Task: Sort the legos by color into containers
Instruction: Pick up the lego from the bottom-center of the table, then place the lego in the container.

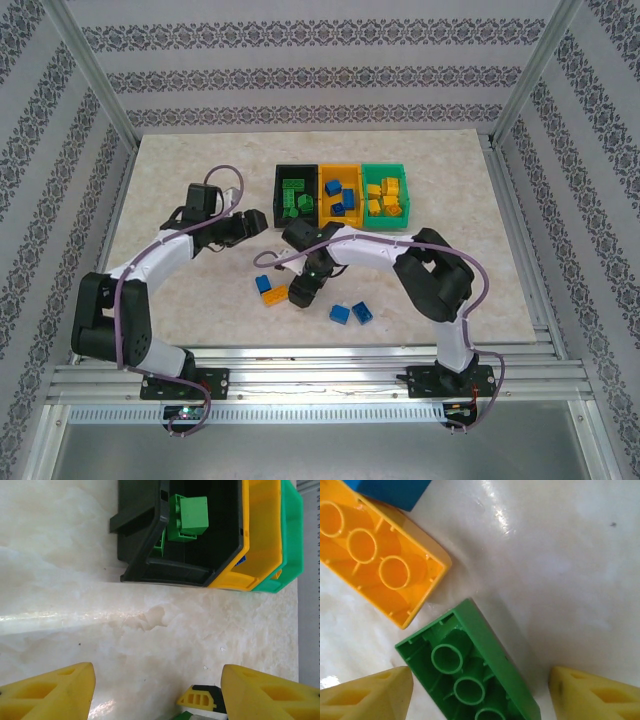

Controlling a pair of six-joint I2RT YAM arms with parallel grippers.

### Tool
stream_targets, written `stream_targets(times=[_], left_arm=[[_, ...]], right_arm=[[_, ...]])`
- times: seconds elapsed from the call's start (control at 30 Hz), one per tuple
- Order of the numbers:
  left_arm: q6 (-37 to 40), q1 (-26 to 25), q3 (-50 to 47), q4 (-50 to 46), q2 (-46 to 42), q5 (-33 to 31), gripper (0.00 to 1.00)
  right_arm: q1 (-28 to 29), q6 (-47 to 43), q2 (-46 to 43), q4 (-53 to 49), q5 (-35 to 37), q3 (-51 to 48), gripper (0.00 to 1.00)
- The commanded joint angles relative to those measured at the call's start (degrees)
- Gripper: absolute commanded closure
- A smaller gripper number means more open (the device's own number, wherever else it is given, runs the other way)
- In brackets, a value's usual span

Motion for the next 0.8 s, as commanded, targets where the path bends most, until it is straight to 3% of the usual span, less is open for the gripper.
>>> stream_targets(times=[0.0,0.1,0.3,0.57,0.77], left_arm=[[0.35,1.87,-0.86,-0.42,-2.31,0.15,0.33],[0.66,2.99,-1.54,-0.72,-3.41,0.18,0.33],[1.01,4.27,-2.55,-1.25,-4.59,0.41,0.33],[1.37,4.98,-3.24,-2.05,-5.99,0.70,0.33],[1.10,5.06,-4.52,-2.38,-7.51,0.67,0.33]], right_arm=[[0.21,-0.54,1.51,-1.55,-0.76,2.12,0.47],[-0.03,0.00,1.98,-1.49,-1.57,2.47,0.68],[-2.02,1.97,0.05,0.49,-3.75,2.92,0.87],[-7.85,9.95,-3.11,9.18,-8.05,6.58,0.89],[-10.60,17.99,0.28,12.49,-2.40,16.89,0.88]])
